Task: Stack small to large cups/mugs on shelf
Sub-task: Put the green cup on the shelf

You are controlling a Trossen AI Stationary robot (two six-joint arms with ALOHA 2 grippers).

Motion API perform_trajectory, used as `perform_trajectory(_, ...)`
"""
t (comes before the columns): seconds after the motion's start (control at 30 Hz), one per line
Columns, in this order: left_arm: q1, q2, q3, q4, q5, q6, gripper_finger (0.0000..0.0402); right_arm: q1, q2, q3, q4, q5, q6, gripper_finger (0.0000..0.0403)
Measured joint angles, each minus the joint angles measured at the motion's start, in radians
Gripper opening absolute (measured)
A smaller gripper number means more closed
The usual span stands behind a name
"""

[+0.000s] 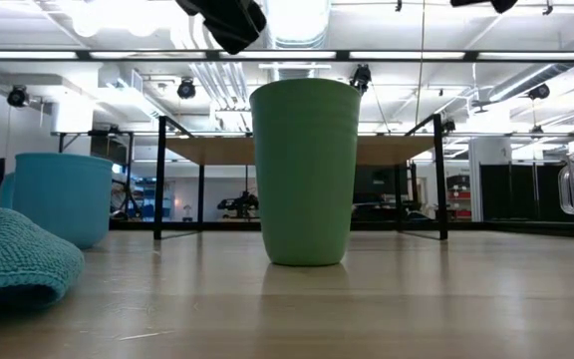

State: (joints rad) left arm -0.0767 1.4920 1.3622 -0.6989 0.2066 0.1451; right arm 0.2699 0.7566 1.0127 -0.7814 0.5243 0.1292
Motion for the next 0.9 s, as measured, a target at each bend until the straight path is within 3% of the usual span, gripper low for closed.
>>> perform_trajectory(0.27,-0.047,0.049,0.001,0.004,0.000,-0.008,0.0059,0.000,0.068,-0.011,0.002,0.000,0.006,0.0089)
perform_trajectory(0.63,-0.059,0.023,0.003,0.173,0.004,-0.126,0.0059,0.000,0.132,-0.012,0.001,0.000,-0.007,0.0089)
perform_trajectory(0.9,-0.065,0.052,0.003,0.172,0.068,-0.192,0.0059,0.000,0.142,-0.012,0.001,0.000,-0.010,0.0089)
